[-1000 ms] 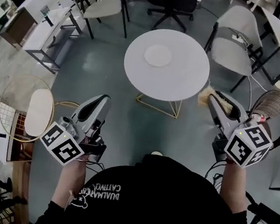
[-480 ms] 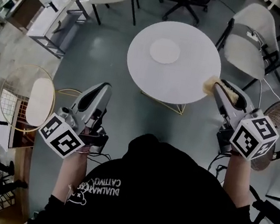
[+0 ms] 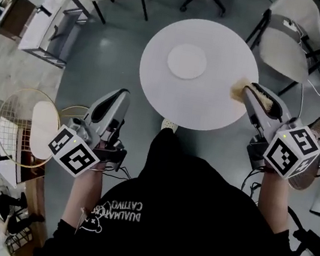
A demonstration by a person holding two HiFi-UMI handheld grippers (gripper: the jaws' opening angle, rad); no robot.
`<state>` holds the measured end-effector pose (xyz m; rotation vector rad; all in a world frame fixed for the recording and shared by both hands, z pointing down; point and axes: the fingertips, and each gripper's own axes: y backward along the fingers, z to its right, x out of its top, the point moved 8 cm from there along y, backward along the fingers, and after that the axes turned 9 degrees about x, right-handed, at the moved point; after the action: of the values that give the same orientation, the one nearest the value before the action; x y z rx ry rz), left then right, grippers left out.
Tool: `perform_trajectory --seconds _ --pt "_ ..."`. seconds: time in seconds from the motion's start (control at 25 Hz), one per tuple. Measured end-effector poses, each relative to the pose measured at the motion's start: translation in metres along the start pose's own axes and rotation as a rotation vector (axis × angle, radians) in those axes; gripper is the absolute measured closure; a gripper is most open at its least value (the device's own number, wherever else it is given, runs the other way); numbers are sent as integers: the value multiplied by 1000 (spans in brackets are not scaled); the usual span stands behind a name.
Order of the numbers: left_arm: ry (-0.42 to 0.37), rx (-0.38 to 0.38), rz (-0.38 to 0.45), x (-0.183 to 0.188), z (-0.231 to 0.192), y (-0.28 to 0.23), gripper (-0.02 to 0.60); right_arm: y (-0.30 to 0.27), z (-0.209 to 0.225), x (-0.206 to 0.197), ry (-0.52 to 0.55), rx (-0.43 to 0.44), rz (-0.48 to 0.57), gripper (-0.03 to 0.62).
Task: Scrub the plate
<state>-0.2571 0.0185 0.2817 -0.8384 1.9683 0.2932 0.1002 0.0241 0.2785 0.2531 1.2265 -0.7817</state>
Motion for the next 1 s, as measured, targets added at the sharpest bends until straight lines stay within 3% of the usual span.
perform_trajectory --seconds 0.2,0.36,0.44,0.64,0.84,1.0 --pt "-31 -31 -78 41 3 -84 580 -15 41 35 -63 -32 -24 505" --pt "-29 -47 -199 45 -22 -152 580 -48 85 47 -165 -68 -8 504" --pt "-23 -49 -269 41 -39 -183 578 -65 106 47 -205 -90 -12 504" --pt "-130 -44 -397 19 -68 -241 578 -92 142 31 -289 -130 -23 504" --pt "-116 -82 -559 -3 -69 -275 578 -104 149 35 -356 -163 -88 504" --pt "-202 -23 -696 -19 -100 -313 545 -150 173 34 -370 -156 -121 503"
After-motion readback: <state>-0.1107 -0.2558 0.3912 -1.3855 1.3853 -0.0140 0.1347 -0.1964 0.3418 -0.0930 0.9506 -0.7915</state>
